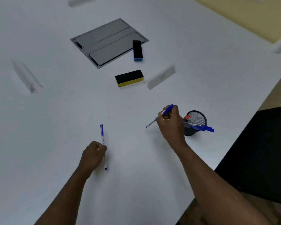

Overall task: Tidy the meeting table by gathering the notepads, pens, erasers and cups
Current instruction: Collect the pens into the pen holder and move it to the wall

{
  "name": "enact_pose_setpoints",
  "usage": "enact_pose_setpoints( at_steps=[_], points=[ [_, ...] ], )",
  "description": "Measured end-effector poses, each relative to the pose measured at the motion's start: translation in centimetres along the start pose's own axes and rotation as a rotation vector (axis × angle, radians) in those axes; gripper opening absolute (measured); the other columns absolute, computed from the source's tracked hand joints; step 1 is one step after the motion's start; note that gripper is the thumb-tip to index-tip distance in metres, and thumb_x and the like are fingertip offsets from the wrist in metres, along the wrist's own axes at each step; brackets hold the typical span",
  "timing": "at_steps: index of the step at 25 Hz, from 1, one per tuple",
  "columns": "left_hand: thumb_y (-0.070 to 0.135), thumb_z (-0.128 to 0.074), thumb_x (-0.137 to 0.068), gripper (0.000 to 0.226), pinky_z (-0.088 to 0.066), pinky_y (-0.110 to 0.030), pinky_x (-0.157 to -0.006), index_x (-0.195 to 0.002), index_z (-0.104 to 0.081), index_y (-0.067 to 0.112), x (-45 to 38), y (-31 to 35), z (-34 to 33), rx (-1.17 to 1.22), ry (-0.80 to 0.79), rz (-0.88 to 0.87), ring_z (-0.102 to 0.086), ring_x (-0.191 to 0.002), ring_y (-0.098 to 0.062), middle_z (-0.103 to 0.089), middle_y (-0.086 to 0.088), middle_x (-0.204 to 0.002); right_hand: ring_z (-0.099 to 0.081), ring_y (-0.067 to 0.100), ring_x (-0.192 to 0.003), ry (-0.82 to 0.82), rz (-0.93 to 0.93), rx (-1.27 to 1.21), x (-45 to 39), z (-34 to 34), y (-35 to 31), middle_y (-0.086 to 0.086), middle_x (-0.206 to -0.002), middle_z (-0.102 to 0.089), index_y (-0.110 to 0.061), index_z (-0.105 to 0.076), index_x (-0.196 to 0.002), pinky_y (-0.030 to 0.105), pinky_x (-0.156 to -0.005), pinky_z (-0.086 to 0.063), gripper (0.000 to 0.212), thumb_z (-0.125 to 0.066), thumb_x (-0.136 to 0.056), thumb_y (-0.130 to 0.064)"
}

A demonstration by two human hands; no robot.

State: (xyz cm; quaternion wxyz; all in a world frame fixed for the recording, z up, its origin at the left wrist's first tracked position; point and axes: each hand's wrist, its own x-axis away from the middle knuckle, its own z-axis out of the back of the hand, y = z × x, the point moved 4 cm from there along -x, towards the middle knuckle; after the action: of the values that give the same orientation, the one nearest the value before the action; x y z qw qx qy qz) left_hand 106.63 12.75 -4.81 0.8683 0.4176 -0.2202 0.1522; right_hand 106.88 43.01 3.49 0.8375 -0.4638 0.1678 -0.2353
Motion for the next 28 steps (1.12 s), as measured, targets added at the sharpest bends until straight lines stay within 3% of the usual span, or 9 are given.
enact_pose_setpoints(
  at_steps=[6, 9, 13, 15, 18, 21, 24, 26, 28],
  points=[
    [0.024, -0.053, -0.093, 0.016, -0.037, -0.03, -0.058, -0.085, -0.051, 0.009, 2.9, 2.1, -4.6, -0.111, -0.14, -0.055, -0.05, -0.062, -0.017, -0.059, -0.002, -0.076, -0.065, -0.001, -0.065, 0.418, 0.072, -0.015, -1.3, 12.4, 0.3, -0.023, -0.073, -0.064, -0.034, -0.031, -0.128, 0.007, -0.058, -0.047, 0.061, -0.059, -0.082, -0.005],
    [0.024, -0.053, -0.093, 0.016, -0.037, -0.03, -0.058, -0.085, -0.051, 0.01, 3.6, 2.8, -5.6, -0.161, -0.171, -0.064, -0.05, -0.064, -0.017, -0.06, -0.003, -0.078, -0.065, 0.005, -0.073, 0.462, 0.07, 0.093, -1.7, 15.6, 1.6, -0.009, -0.089, -0.064, -0.034, -0.031, -0.131, 0.019, -0.067, -0.052, 0.061, -0.057, -0.084, -0.005],
    [0.024, -0.052, -0.092, 0.015, -0.036, -0.03, -0.058, -0.082, -0.049, 0.012, 4.5, 3.7, -7.0, -0.198, -0.213, -0.081, -0.049, -0.064, -0.015, -0.058, -0.001, -0.077, -0.063, 0.03, -0.08, 0.292, -0.004, 0.29, -2.2, 15.3, 4.2, 0.01, -0.09, -0.065, -0.021, -0.039, -0.126, 0.044, -0.07, -0.055, 0.038, -0.051, -0.092, -0.009],
    [0.024, -0.052, -0.092, 0.016, -0.036, -0.03, -0.057, -0.082, -0.049, 0.013, 4.8, 4.0, -7.5, -0.212, -0.225, -0.088, -0.049, -0.064, -0.015, -0.058, -0.001, -0.077, -0.061, 0.035, -0.087, 0.134, -0.07, 0.364, -2.5, 14.3, 5.4, 0.014, -0.095, -0.065, -0.02, -0.043, -0.127, 0.044, -0.071, -0.053, 0.036, -0.048, -0.093, -0.011],
    [0.025, -0.052, -0.091, 0.016, -0.036, -0.03, -0.057, -0.081, -0.048, 0.014, 5.1, 3.9, -8.1, -0.213, -0.233, -0.088, -0.048, -0.063, -0.014, -0.058, 0.0, -0.076, -0.059, 0.031, -0.107, -0.056, -0.082, 0.404, -2.3, 13.2, 6.2, 0.011, -0.117, -0.063, -0.017, -0.049, -0.13, 0.044, -0.087, -0.052, 0.036, -0.05, -0.094, -0.014],
    [0.025, -0.052, -0.092, 0.015, -0.037, -0.03, -0.059, -0.085, -0.05, 0.012, 5.5, 4.0, -8.2, -0.236, -0.239, -0.097, -0.049, -0.065, -0.015, -0.059, -0.001, -0.078, -0.05, 0.026, -0.12, 0.111, 0.045, 0.422, -1.0, 13.6, 5.1, 0.006, -0.128, -0.059, -0.012, -0.051, -0.13, 0.036, -0.094, -0.046, 0.036, -0.053, -0.094, -0.015],
    [0.025, -0.049, -0.094, 0.015, -0.038, -0.031, -0.062, -0.092, -0.05, 0.011, 6.2, 4.5, -8.4, -0.236, -0.247, -0.138, -0.051, -0.068, -0.017, -0.06, -0.004, -0.082, -0.053, 0.017, -0.096, 0.375, 0.312, 0.304, 2.5, 12.7, 2.4, 0.002, -0.105, -0.063, -0.012, -0.058, -0.111, 0.023, -0.078, -0.043, 0.02, -0.052, -0.092, -0.014],
    [0.028, -0.046, -0.096, 0.016, -0.038, -0.03, -0.06, -0.095, -0.047, 0.012, 6.6, 4.8, -8.7, -0.253, -0.289, -0.166, -0.05, -0.067, -0.018, -0.059, -0.004, -0.081, -0.053, 0.008, -0.078, 0.225, 0.322, 0.166, 5.3, 9.3, 1.9, -0.002, -0.09, -0.063, -0.014, -0.06, -0.101, 0.021, -0.069, -0.046, 0.012, -0.053, -0.091, -0.017],
    [0.029, -0.043, -0.098, 0.014, -0.038, -0.028, -0.055, -0.095, -0.043, 0.016, 7.0, 5.0, -9.3, -0.311, -0.378, -0.198, -0.047, -0.062, -0.018, -0.056, -0.003, -0.076, -0.057, 0.004, -0.072, -0.144, 0.014, 0.059, 7.9, 4.6, 2.7, -0.005, -0.087, -0.065, -0.019, -0.059, -0.104, 0.022, -0.066, -0.048, 0.017, -0.06, -0.09, -0.028]
  ],
)
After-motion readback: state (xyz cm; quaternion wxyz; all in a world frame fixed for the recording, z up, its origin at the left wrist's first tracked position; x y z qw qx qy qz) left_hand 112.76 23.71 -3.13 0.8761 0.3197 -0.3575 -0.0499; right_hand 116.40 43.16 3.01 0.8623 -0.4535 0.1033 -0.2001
